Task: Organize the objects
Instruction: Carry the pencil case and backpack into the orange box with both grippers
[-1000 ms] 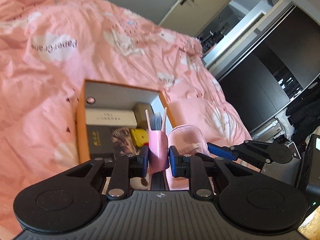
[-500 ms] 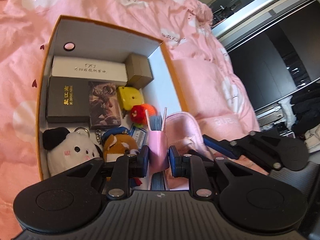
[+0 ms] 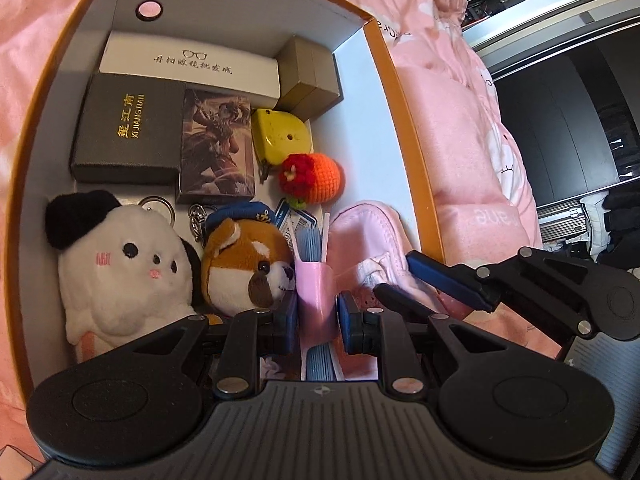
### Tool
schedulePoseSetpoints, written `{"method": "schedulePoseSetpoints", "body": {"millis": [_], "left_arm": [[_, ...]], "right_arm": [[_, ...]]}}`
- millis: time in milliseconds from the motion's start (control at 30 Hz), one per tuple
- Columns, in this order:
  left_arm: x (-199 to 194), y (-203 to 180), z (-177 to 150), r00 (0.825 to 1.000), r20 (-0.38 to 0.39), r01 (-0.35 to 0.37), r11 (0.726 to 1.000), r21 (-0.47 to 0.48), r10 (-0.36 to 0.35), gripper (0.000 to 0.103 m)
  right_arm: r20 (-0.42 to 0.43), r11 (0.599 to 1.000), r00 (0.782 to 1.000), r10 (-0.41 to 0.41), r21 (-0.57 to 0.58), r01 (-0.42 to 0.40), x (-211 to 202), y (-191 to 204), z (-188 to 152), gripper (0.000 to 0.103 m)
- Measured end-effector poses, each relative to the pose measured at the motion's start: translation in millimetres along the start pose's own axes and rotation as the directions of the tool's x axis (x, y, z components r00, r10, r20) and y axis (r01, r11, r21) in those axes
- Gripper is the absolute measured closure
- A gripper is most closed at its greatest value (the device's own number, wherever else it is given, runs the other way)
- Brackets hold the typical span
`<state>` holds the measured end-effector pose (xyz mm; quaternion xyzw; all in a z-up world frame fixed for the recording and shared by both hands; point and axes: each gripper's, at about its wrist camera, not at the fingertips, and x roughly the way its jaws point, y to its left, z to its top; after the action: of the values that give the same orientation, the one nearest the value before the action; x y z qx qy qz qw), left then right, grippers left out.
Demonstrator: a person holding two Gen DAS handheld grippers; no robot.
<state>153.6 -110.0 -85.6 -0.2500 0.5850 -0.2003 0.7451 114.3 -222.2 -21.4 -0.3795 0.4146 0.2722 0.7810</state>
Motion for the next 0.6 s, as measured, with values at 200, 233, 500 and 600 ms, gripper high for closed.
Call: {"method": "schedulePoseSetpoints", "body": {"millis": [200, 233, 500, 600], "left_arm": [[13, 1, 2, 0.999, -0.038, 0.01, 1.0, -0.002, -0.01, 0.078], [15, 1, 2, 0.999, -0.045, 0.011, 1.0, 0.001, -0.011, 0.077], [13, 4, 0, 0.997, -0.057, 0.047, 0.999, 0.024, -0.046, 0.077], [5, 5, 1, 0.995, -0.057, 0.082, 0.996, 0.026, -0.08, 0.075]], "right_arm": [[-0.018, 1.0, 0.999, 0.026, -0.001, -0.026, 13, 2, -2, 0.084], [-0.02, 0.999, 0.999, 0.032, 0.006, -0.032, 16, 1, -2, 0.084], [-0.006, 0.993, 0.996, 0.087, 0.081, -0.086, 22, -9, -6, 0.081], [0.009, 0.986, 0.994, 0.105, 0.13, -0.105, 14, -16, -6, 0.076]]}}
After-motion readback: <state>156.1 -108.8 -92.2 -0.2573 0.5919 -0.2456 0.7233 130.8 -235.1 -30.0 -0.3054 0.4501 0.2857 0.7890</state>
